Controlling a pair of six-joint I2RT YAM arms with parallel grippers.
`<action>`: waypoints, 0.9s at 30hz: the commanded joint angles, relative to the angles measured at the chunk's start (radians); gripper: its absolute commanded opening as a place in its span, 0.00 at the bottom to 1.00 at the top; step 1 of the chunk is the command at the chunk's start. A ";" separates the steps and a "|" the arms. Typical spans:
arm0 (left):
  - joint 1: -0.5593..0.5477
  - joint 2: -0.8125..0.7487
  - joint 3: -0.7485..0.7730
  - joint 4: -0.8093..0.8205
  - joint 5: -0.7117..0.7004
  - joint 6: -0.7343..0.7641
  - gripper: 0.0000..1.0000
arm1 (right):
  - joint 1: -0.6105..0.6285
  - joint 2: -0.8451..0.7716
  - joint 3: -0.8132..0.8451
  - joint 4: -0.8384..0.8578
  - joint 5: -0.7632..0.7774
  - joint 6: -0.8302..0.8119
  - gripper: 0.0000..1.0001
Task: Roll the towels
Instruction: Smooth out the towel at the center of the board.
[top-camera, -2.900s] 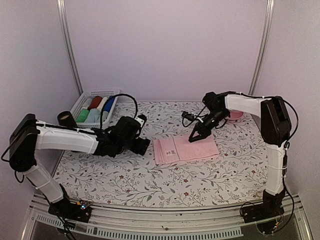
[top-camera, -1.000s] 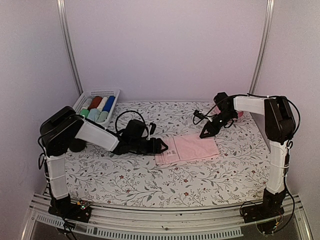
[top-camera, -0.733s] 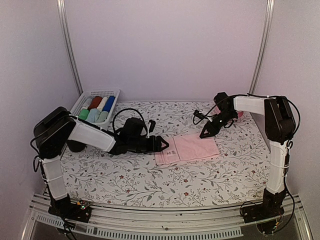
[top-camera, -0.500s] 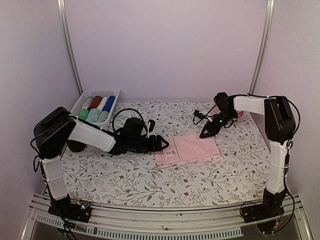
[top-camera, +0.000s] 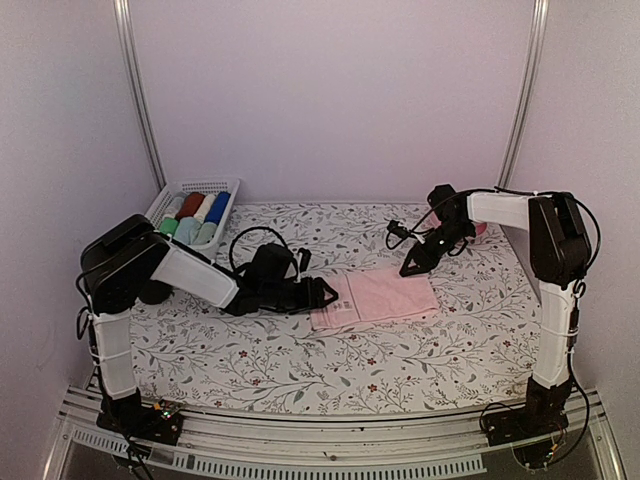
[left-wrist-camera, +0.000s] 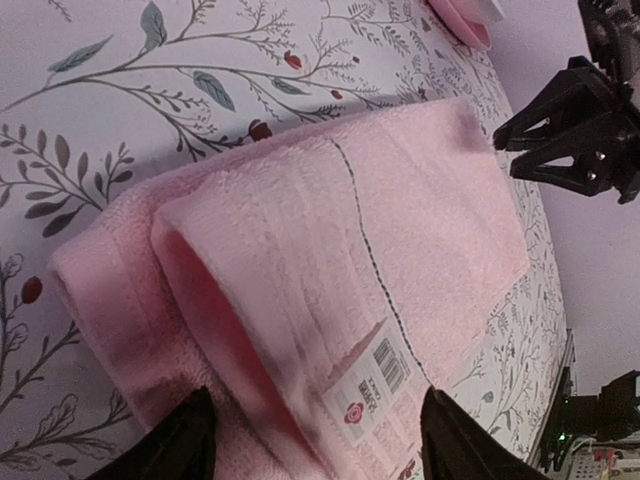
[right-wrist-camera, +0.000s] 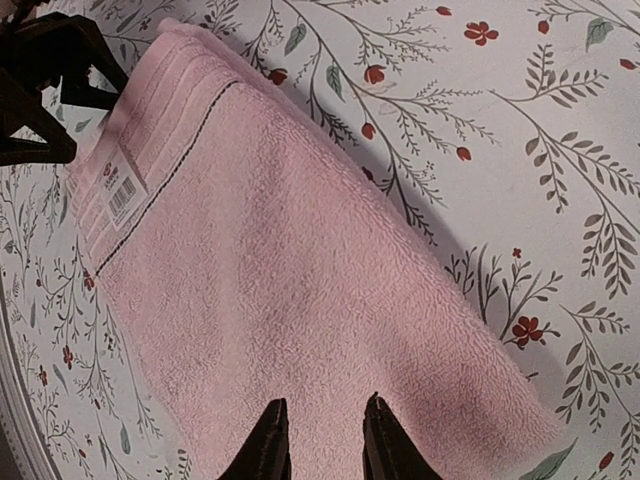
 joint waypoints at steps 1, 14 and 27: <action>-0.008 0.013 -0.012 0.023 -0.003 -0.011 0.69 | 0.004 0.014 -0.008 0.011 0.010 0.011 0.24; -0.008 0.023 -0.010 0.046 0.004 -0.026 0.63 | 0.010 0.035 -0.008 0.015 0.027 0.016 0.24; -0.009 0.046 0.006 0.037 -0.001 -0.036 0.61 | 0.026 0.049 -0.009 0.018 0.053 0.014 0.24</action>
